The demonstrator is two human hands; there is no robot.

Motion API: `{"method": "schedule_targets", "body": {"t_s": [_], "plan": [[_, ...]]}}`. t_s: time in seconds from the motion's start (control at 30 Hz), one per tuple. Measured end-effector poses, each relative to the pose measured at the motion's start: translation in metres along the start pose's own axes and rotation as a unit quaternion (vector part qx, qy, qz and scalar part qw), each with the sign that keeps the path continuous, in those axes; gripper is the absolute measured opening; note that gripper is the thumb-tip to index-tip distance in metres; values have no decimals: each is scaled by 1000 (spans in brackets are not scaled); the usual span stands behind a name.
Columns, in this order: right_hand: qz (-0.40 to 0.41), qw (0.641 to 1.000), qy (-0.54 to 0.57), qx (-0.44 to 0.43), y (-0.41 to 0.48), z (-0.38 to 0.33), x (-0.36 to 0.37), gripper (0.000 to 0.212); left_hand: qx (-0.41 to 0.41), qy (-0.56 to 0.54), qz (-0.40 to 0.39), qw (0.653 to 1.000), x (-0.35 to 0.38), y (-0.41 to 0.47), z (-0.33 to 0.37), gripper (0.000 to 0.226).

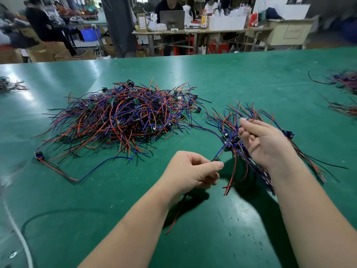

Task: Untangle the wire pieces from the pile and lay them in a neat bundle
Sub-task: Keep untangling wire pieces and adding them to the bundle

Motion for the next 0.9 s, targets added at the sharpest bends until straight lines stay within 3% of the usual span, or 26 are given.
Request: {"method": "schedule_targets", "body": {"t_s": [0.13, 0.33, 0.47, 0.53, 0.6, 0.7, 0.8, 0.9], "plan": [[57, 986, 149, -57, 7, -3, -7, 11, -3, 8, -3, 1000, 1, -1, 0, 19], [79, 969, 195, -132, 7, 1, -5, 11, -7, -26, 21, 999, -3, 2, -1, 25], [91, 975, 53, -198, 3, -4, -3, 17, -30, -99, 84, 991, -7, 7, -4, 25], [6, 984, -60, -169, -4, 4, 6, 13, -26, -119, 106, 987, -10, 9, -4, 28], [-126, 966, -203, -103, -13, 22, 17, 10, -9, -114, 117, 987, -10, 11, -6, 31], [-222, 899, -369, -75, -23, 41, 22, 12, 31, 18, 153, 988, -13, 12, -10, 33], [-217, 892, -387, -83, -22, 36, 19, 5, 92, 200, 180, 959, -16, 14, -13, 25], [-219, 882, -409, -84, -22, 32, 16, 11, 132, 265, 174, 939, -15, 11, -11, 23]]}}
Point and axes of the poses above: each hand's wrist, its own y-axis towards the middle knuckle, its own x-axis out of the palm, z = x × y, the point moved 1 cm from there along y, towards the middle knuckle, and after that the axes turned 11 degrees about y, right-handed, at the moved point
